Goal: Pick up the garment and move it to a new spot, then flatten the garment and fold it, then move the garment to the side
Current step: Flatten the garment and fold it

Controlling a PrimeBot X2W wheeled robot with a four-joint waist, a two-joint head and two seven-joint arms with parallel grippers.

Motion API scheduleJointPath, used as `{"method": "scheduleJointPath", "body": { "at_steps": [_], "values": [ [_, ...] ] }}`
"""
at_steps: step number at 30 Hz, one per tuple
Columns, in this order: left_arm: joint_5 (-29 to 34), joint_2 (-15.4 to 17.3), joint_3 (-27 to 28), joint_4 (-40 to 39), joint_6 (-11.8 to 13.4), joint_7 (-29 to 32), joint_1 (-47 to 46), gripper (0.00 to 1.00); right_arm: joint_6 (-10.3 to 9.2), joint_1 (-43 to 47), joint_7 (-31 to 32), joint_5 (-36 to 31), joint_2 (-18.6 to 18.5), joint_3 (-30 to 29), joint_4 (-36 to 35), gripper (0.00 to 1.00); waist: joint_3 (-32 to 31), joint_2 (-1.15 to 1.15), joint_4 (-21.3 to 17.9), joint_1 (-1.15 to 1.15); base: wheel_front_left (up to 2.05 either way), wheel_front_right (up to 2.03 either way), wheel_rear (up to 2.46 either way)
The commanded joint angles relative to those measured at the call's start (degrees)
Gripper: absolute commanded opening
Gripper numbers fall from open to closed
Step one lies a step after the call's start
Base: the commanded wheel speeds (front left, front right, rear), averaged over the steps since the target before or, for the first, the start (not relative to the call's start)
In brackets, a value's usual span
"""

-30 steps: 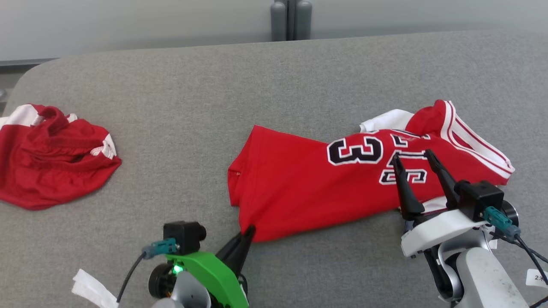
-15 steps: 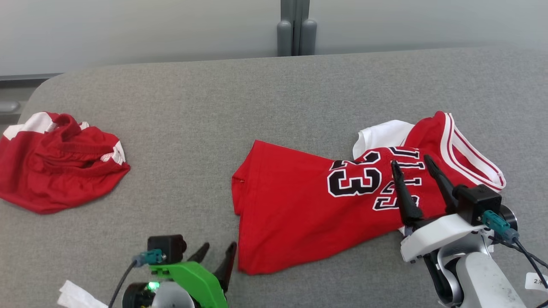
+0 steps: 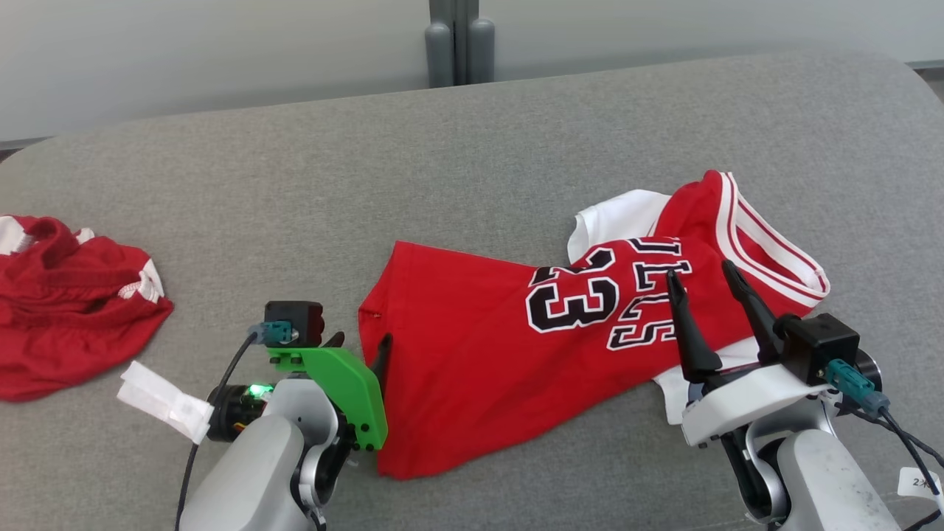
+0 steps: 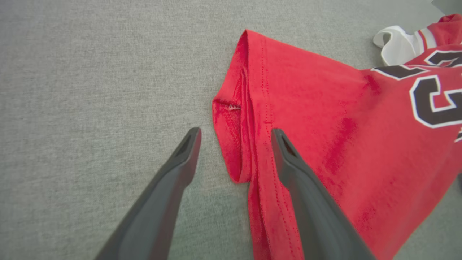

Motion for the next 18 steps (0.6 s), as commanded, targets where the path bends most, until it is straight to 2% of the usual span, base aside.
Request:
{"method": "scheduleJointPath", "body": {
  "at_steps": [1, 4, 8, 15, 16, 17, 18],
  "values": [
    [0.6, -0.3, -0.1, 1.6, 0.2, 0.3, -1.5, 1.0, -0.08, -0.7, -0.4, 0.3, 0.0, -0.1, 0.1, 1.0, 1.7, 0.0, -1.9, 0.0, 0.0, 0.0, 0.0],
    [1.4, -0.4, -0.7, 5.5, 1.2, 0.5, -3.6, 1.0, -0.08, -1.0, -0.8, 0.3, 0.2, -0.4, 0.3, 1.0, 2.4, 0.0, -3.0, 0.0, 0.0, 0.0, 0.0],
    [0.5, -1.7, -0.8, 8.4, 0.5, 0.7, -4.8, 1.0, -0.08, -1.1, -1.1, 0.3, 0.1, -0.9, 0.6, 1.0, 3.1, 0.0, -3.8, 0.0, 0.0, 0.0, 0.0],
    [-1.9, -3.9, -1.8, 10.8, -2.6, 3.4, -4.9, 1.0, -0.08, -1.6, -1.5, 0.2, 0.3, -1.1, 0.7, 1.0, 3.9, 0.0, -3.9, 0.0, 0.0, 0.0, 0.0],
    [-1.6, -3.8, -2.0, 10.9, -3.0, 2.9, -5.2, 0.59, -0.08, -1.7, -1.6, 0.2, 0.3, -1.0, 0.7, 1.0, 4.0, 0.0, -3.9, 0.0, 0.0, 0.0, 0.0],
    [-1.1, -3.6, -2.1, 10.9, -3.4, 2.1, -5.7, 0.07, -0.08, -1.9, -1.5, 0.2, 0.3, -0.9, 0.7, 1.0, 4.3, 0.0, -3.9, 0.0, 0.0, 0.0, 0.0],
    [-0.7, -3.4, -2.1, 11.1, -3.7, 1.1, -6.2, 0.0, -0.08, -2.0, -1.6, 0.2, 0.4, -0.9, 0.6, 1.0, 4.5, 0.0, -3.9, 0.0, 0.0, 0.0, 0.0]
  ]
}}
